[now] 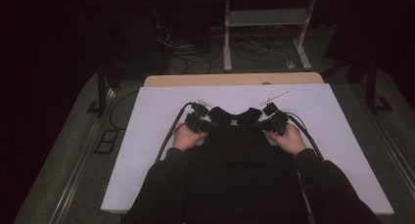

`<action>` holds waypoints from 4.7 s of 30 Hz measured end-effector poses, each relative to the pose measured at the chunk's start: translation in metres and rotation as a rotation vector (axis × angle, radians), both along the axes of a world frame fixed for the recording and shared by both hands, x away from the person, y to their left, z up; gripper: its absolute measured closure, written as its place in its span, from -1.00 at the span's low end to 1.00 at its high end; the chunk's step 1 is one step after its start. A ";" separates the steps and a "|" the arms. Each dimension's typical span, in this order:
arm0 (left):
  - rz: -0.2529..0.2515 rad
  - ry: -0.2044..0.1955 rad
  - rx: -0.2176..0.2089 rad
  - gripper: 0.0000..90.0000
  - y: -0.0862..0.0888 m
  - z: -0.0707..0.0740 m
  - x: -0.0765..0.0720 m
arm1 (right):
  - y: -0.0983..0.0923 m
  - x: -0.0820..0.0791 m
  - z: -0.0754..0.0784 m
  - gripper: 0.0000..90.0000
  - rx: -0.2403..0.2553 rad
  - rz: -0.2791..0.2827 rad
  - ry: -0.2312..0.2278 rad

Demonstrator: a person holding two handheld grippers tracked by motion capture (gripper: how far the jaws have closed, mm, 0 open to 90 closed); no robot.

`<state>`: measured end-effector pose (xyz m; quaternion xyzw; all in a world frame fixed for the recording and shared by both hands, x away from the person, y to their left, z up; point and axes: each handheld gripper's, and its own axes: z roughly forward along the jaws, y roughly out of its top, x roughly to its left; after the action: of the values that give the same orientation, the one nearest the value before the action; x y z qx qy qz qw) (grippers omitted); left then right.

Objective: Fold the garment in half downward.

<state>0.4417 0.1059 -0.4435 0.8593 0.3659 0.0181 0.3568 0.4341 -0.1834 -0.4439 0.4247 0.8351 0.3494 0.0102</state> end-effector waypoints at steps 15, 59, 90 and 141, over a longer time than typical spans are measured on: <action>0.018 -0.010 -0.065 0.87 0.011 0.020 -0.014 | -0.007 -0.016 0.017 0.86 0.052 -0.003 -0.031; -0.029 -0.072 -0.151 0.86 0.022 0.066 -0.069 | -0.031 -0.075 0.062 0.86 0.162 0.031 -0.117; -0.035 -0.074 -0.163 0.86 0.027 0.068 -0.110 | -0.026 -0.116 0.066 0.86 0.153 0.078 -0.125; -0.151 0.037 -0.058 0.86 0.025 0.034 -0.169 | -0.008 -0.169 0.033 0.86 0.085 0.211 0.025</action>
<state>0.2730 0.1308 -0.4094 0.8741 0.3069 -0.0353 0.3749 0.2647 -0.1911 -0.4108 0.3388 0.8596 0.3785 -0.0551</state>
